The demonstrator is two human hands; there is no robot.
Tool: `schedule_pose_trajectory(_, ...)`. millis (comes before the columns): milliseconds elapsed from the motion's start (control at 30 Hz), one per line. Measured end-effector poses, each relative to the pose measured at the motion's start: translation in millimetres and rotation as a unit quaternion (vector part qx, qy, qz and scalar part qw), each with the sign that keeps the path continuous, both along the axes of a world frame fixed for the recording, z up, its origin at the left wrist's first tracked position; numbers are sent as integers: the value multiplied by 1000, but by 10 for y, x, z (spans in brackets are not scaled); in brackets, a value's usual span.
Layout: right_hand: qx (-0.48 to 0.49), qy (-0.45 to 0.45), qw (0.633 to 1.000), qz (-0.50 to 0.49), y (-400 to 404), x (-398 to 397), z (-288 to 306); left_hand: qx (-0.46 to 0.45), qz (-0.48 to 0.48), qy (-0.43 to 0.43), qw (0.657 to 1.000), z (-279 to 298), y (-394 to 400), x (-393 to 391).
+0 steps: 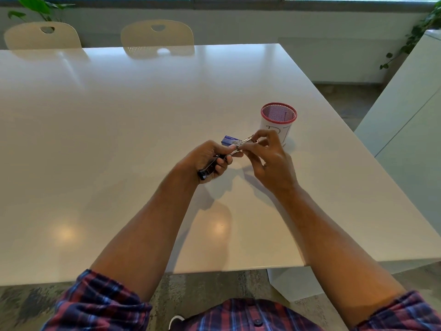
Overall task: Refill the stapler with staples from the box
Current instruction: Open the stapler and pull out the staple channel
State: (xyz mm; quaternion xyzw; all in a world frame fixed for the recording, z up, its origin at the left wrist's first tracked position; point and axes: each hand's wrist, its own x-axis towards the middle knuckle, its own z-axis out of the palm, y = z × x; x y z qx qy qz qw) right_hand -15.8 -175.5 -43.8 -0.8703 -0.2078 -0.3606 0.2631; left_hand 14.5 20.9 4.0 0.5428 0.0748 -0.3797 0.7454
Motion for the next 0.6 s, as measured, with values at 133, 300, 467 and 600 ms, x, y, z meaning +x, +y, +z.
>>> schedule_pose_trajectory(133,67,-21,997,-16,-73,24,-22,-9,-5,6,1000,9,26,9)
schedule_pose_trajectory(300,31,-63,994,-85,-125,-6,-22,-6,-3,6,1000,-3,10,8)
schedule_pose_trajectory(467,13,-91,990,-107,-114,-23,-2,-19,-1,11,1000,16,10,-26)
schedule_pose_trajectory(600,6,-108,988,-112,-101,-51,30,-21,1,12,1000,27,5,-42)
